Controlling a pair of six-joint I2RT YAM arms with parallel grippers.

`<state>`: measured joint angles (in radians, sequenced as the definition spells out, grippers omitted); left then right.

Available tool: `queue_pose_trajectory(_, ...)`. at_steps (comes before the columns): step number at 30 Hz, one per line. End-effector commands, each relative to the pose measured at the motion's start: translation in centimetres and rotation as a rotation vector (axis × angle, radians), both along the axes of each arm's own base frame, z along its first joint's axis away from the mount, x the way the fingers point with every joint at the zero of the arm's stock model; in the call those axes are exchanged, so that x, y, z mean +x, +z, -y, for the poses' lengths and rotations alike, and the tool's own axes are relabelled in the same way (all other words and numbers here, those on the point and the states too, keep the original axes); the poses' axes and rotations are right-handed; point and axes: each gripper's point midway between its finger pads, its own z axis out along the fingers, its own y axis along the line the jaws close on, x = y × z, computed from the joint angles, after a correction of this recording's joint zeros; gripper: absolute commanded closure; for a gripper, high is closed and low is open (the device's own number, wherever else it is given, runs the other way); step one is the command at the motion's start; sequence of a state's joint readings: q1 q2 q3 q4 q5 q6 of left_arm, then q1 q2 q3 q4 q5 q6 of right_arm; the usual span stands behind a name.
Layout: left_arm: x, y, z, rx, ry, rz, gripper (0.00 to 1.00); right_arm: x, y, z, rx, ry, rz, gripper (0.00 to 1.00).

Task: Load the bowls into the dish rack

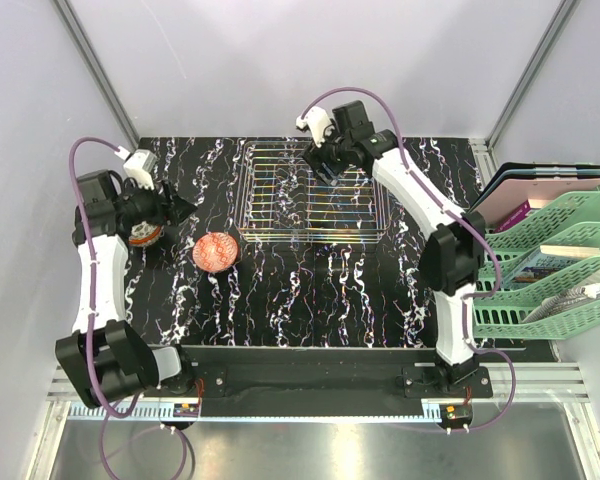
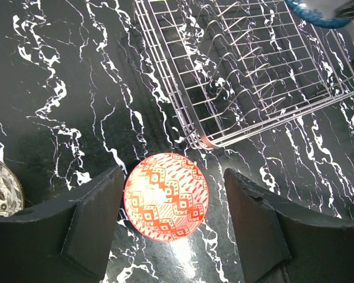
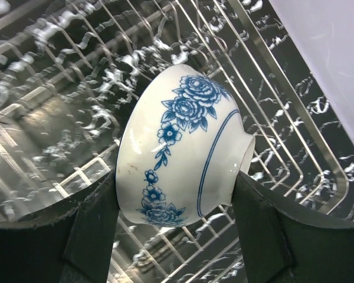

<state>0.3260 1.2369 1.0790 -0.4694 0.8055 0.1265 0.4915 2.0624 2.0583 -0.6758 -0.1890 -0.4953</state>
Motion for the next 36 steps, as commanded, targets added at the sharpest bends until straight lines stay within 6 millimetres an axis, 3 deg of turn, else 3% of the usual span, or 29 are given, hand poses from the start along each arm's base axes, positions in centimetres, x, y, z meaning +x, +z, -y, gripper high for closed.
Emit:
queue_pose_trajectory(1, -0.4, 1.5, 0.2, 0.011, -0.048, 0.097, 0.28, 3.8, 4.1, 0.4, -0.061, 0.0, 0.214, 1.0)
queue_pose_trajectory(4, -0.9, 0.6, 0.1, 0.002, -0.049, 0.085, 0.28, 5.6, 2.7, -0.4, -0.072, -0.007, 0.222, 1.0)
queue_pose_trajectory(10, -1.5, -0.4, -0.5, -0.005, -0.046, 0.077, 0.28, 7.2, 1.4, -2.7, -0.129, 0.034, 0.275, 1.0)
queue_pose_trajectory(16, -1.4, -1.0, -1.5, -0.031, -0.028, 0.057, 0.28, 7.3, 0.4, -5.1, -0.144, 0.088, 0.297, 1.0)
queue_pose_trajectory(22, -1.3, -1.0, -2.0, -0.044, -0.021, 0.055, 0.28, 6.7, 0.9, -6.8, -0.141, 0.125, 0.32, 1.0)
queue_pose_trajectory(36, -2.0, -1.9, -2.4, -0.069, -0.012, 0.04, 0.28, 7.3, -2.9, -8.9, -0.269, 0.248, 0.368, 1.0)
